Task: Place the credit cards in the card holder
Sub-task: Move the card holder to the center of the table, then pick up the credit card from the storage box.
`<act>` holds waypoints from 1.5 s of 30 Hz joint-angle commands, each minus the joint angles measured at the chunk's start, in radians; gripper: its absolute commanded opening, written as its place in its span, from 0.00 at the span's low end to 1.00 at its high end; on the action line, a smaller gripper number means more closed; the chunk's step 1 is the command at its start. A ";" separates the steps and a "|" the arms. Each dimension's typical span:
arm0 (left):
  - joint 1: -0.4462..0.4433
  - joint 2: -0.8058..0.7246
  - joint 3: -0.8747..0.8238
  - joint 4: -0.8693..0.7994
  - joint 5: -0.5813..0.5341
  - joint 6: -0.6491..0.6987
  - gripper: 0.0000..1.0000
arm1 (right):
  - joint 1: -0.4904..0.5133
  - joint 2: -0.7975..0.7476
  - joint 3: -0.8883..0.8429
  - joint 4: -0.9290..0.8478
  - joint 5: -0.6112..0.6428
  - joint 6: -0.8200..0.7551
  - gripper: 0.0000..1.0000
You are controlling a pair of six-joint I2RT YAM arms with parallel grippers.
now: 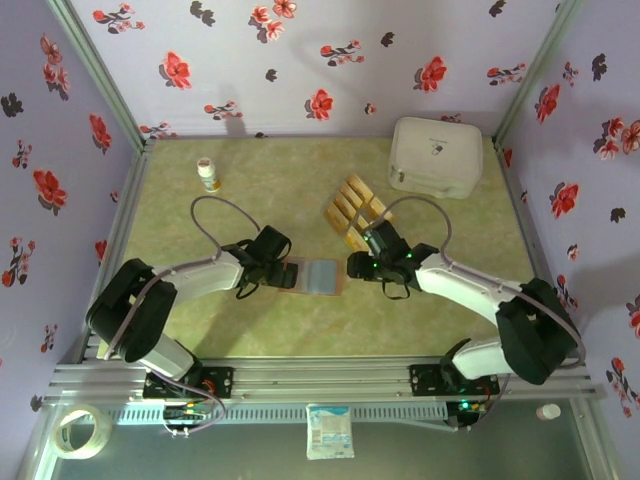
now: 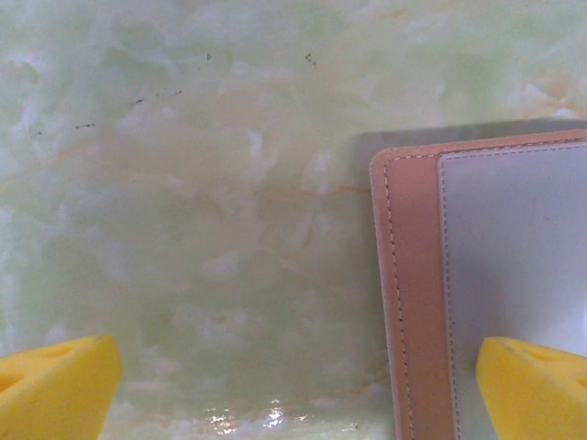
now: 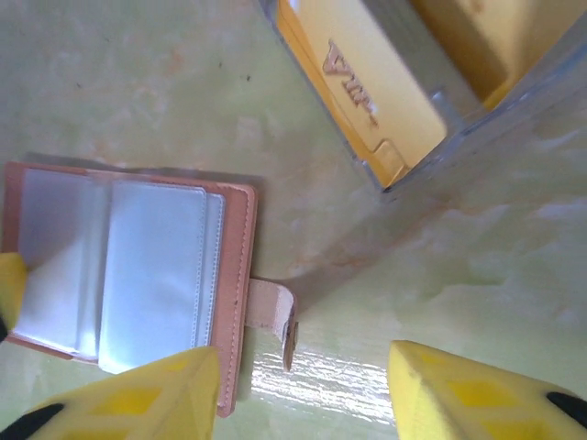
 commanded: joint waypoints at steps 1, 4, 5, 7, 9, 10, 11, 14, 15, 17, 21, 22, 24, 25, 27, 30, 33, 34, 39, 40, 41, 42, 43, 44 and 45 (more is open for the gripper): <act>-0.010 0.015 -0.001 -0.013 -0.030 0.017 1.00 | -0.011 -0.043 0.081 -0.096 0.073 -0.043 0.54; -0.011 -0.001 -0.001 -0.013 -0.029 0.014 1.00 | -0.014 -0.049 0.145 -0.145 0.126 -0.086 0.56; -0.013 -0.012 0.001 -0.016 -0.029 0.011 1.00 | -0.013 -0.049 0.163 -0.155 0.142 -0.096 0.56; -0.012 -0.040 0.016 -0.030 -0.028 0.008 1.00 | -0.015 -0.045 0.206 -0.169 0.175 -0.127 0.56; -0.012 -0.072 0.034 -0.045 -0.029 0.007 1.00 | -0.015 -0.045 0.235 -0.167 0.194 -0.159 0.57; -0.012 -0.089 0.046 -0.053 -0.030 0.006 1.00 | -0.015 -0.047 0.244 -0.162 0.202 -0.174 0.57; -0.013 -0.101 0.053 -0.061 -0.032 0.005 1.00 | -0.015 -0.048 0.253 -0.153 0.212 -0.190 0.58; -0.011 -0.135 0.083 -0.088 -0.063 -0.002 1.00 | -0.023 -0.035 0.295 -0.179 0.226 -0.263 0.66; -0.011 -0.141 0.092 -0.097 -0.068 0.001 1.00 | -0.029 -0.022 0.313 -0.202 0.214 -0.294 0.66; -0.011 -0.149 0.109 -0.109 -0.075 0.009 1.00 | -0.033 0.004 0.343 -0.234 0.188 -0.332 0.64; -0.009 -0.144 0.143 -0.142 -0.085 0.014 1.00 | -0.040 0.080 0.402 -0.298 0.176 -0.359 0.61; -0.009 -0.141 0.147 -0.145 -0.085 0.012 1.00 | -0.040 0.099 0.415 -0.309 0.176 -0.361 0.60; -0.009 -0.140 0.144 -0.136 -0.083 0.008 1.00 | -0.040 0.135 0.431 -0.322 0.158 -0.365 0.58; -0.009 -0.143 0.138 -0.127 -0.086 0.005 1.00 | -0.041 0.150 0.437 -0.323 0.147 -0.363 0.58; -0.009 -0.154 0.117 -0.099 -0.102 -0.001 1.00 | -0.041 0.184 0.442 -0.316 0.120 -0.360 0.55; -0.009 -0.171 0.092 -0.074 -0.134 -0.015 1.00 | -0.041 0.218 0.446 -0.312 0.119 -0.357 0.53; -0.009 -0.173 0.083 -0.073 -0.138 -0.011 1.00 | -0.041 0.233 0.454 -0.310 0.136 -0.366 0.52; -0.009 -0.171 0.084 -0.078 -0.140 -0.007 1.00 | -0.041 0.239 0.461 -0.314 0.144 -0.371 0.52; -0.009 -0.149 0.089 -0.090 -0.140 -0.002 1.00 | -0.042 0.273 0.523 -0.361 0.226 -0.421 0.48; -0.009 -0.148 0.088 -0.089 -0.140 -0.003 1.00 | -0.042 0.279 0.537 -0.371 0.241 -0.432 0.47; -0.009 -0.148 0.086 -0.086 -0.139 -0.004 1.00 | -0.043 0.288 0.553 -0.382 0.259 -0.443 0.47; -0.009 -0.148 0.083 -0.081 -0.138 -0.006 1.00 | -0.042 0.298 0.570 -0.392 0.274 -0.457 0.46; -0.009 -0.149 0.082 -0.078 -0.139 -0.007 1.00 | -0.042 0.308 0.585 -0.401 0.285 -0.468 0.45; -0.009 -0.148 0.083 -0.077 -0.138 -0.007 1.00 | -0.044 0.322 0.602 -0.414 0.297 -0.481 0.45; -0.009 -0.148 0.084 -0.075 -0.137 -0.007 1.00 | -0.044 0.338 0.620 -0.426 0.308 -0.494 0.44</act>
